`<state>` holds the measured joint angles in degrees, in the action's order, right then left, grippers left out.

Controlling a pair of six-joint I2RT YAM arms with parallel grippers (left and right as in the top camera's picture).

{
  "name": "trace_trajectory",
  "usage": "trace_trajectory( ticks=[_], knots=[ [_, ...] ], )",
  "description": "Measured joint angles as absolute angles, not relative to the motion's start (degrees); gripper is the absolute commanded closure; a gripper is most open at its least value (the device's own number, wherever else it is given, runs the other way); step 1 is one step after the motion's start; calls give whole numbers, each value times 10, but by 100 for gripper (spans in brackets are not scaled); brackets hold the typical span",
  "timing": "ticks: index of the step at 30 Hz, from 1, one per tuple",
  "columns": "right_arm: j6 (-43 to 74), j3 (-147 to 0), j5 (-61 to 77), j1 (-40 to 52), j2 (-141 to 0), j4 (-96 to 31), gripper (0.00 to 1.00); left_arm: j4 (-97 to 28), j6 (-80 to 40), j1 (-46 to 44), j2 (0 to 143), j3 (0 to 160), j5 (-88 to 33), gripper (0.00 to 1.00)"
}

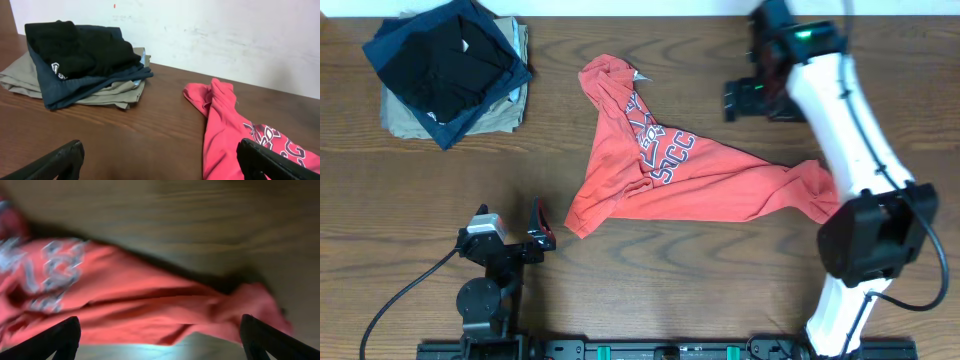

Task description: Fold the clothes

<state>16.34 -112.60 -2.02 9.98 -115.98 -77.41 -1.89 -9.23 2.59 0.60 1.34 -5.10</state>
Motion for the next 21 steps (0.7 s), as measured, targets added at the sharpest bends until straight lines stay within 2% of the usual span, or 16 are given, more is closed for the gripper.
trace_trajectory(
  ticks=[9, 21],
  knots=[
    [190, -1125, -13, -64, -1160, -780, 2, -19, -92, 26, 6, 13, -51, 2],
    [191, -1125, 16, -110, -1160, -792, 1, -19, -92, 26, 6, 13, -51, 2]
  ],
)
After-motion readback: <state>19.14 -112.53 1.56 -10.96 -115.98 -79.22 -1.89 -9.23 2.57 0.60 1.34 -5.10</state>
